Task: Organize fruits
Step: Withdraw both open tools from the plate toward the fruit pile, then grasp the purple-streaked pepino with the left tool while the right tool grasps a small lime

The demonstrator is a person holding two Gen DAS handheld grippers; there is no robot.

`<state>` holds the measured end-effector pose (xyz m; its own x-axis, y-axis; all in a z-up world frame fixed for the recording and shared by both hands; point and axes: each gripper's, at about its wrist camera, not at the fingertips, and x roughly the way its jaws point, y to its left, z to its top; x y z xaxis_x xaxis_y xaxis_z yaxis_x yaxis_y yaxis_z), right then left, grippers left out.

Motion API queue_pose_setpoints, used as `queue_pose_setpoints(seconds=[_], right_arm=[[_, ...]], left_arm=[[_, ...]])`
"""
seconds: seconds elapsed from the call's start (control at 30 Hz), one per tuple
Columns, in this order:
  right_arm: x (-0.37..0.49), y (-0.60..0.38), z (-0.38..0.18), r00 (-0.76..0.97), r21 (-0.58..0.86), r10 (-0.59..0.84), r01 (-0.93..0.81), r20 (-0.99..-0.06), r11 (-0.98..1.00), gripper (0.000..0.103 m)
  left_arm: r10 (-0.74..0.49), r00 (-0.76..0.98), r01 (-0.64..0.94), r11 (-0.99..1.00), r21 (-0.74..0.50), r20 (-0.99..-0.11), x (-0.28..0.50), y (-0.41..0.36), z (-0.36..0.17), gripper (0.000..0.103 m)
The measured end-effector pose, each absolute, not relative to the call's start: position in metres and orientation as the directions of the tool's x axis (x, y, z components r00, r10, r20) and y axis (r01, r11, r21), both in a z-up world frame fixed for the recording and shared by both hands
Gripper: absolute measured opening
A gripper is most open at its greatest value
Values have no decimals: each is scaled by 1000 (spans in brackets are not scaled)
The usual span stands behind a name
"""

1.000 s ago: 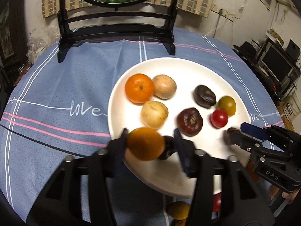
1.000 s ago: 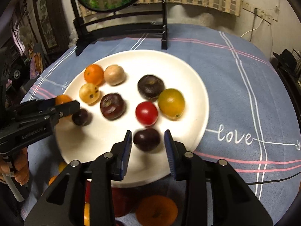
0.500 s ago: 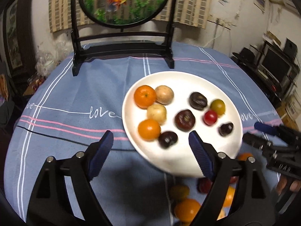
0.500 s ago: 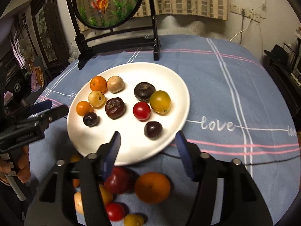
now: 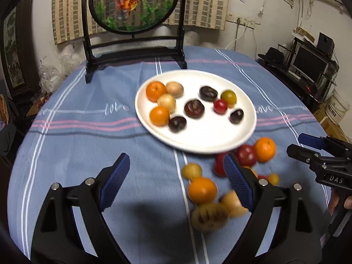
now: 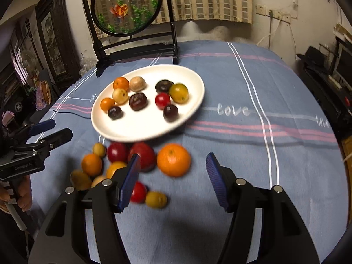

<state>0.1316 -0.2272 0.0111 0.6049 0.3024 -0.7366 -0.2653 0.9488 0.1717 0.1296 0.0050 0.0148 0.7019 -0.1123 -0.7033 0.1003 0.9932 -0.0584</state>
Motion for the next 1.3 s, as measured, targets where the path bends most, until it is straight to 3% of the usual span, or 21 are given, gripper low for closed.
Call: queue_pose_setpoints(seconds=[0.57, 0.97, 1.1, 1.2, 1.3], right_arm=[[71, -240, -20, 565, 214, 322, -250, -760, 944, 63], [67, -237, -21, 548, 270, 378, -270, -747, 924, 63], [67, -235, -20, 544, 276, 386, -275, -745, 921, 63], [68, -234, -21, 537, 279, 389, -277, -749, 919, 63], [70, -232, -22, 532, 276, 388, -280, -753, 920, 63]], left_arm=[[-144, 643, 139, 988, -70, -752, 76, -9, -18, 89], [-81, 580, 171, 985, 24, -811, 84, -22, -46, 88], [-95, 563, 169, 986, 2, -821, 90, -21, -49, 77], [-85, 563, 162, 987, 9, -822, 96, -21, -49, 77], [-85, 567, 168, 986, 14, -819, 101, -24, -48, 67]])
